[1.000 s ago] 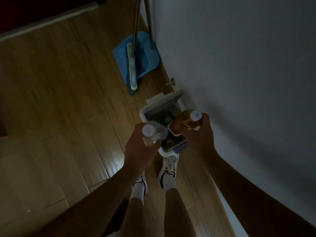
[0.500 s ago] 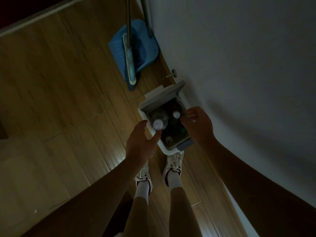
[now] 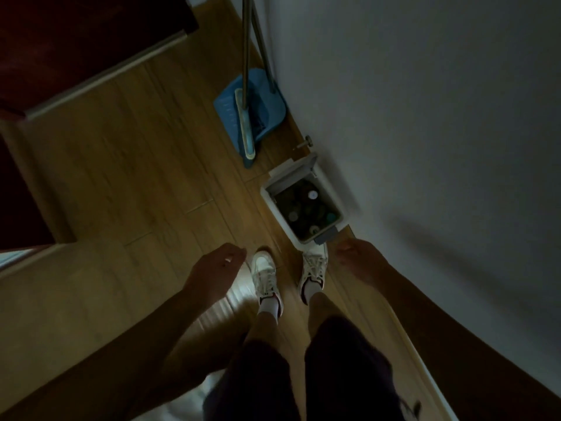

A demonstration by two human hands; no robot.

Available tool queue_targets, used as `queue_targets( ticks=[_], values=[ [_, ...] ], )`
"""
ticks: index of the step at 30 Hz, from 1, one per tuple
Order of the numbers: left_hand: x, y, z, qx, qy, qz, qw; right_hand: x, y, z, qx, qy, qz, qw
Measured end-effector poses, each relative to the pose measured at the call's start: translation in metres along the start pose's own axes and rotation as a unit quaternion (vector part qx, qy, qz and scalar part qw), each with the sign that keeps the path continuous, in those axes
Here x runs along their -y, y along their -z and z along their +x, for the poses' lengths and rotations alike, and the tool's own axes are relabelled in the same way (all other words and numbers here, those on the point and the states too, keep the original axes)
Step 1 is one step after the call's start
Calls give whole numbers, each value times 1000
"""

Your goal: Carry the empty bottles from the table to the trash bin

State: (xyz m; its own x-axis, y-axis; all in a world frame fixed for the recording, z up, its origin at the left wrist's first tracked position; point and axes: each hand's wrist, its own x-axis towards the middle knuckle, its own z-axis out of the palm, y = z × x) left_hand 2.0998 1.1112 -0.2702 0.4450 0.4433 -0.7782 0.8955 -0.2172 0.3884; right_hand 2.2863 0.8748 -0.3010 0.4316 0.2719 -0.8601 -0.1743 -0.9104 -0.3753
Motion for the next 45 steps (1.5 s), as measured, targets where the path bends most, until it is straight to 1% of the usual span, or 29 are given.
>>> queue_targets(
  ticks=[5,7,11,13,15,17,20,23,27,30,33,35,38,40,42,45],
  values=[
    [-31,63,-87,-34,-69,31,997,7,17,-96,-29,15,59,998],
    [-47,83,-111,-43,-98,32,994,10,22,-133,-45,29,62,997],
    [-73,99,-142,-48,-167,30,984,4,23,-203,-130,66,102,984],
    [-77,100,-149,-30,-181,35,982,-3,15,-232,-159,68,123,977],
    [-76,99,-148,-2,-204,49,978,-12,3,-256,-194,47,141,970],
    [-76,97,-149,24,-211,66,975,-22,-13,-283,-229,22,191,954],
    [-84,89,-162,66,-226,93,967,-43,-47,-323,-279,-10,289,916],
    [-91,75,-178,113,-256,139,950,-74,-94,-361,-323,-59,390,860],
    [-105,38,-195,178,-299,222,911,-127,-167,-405,-361,-121,497,780],
    [-123,-4,-211,218,-330,297,869,-167,-224,-431,-376,-161,568,714],
    [-136,-53,-200,249,-343,334,842,-204,-273,-448,-385,-196,621,654],
    [-150,-90,-225,256,-361,361,821,-225,-297,-458,-385,-212,653,617],
    [-162,-143,-287,264,-383,397,791,-251,-318,-476,-368,-229,679,592],
    [-165,-180,-306,262,-400,415,774,-271,-327,-490,-367,-240,683,583],
    [-169,-214,-320,273,-414,439,750,-291,-331,-505,-369,-247,686,576],
    [-175,-262,-347,275,-433,457,727,-319,-334,-526,-389,-260,688,555]
  ],
)
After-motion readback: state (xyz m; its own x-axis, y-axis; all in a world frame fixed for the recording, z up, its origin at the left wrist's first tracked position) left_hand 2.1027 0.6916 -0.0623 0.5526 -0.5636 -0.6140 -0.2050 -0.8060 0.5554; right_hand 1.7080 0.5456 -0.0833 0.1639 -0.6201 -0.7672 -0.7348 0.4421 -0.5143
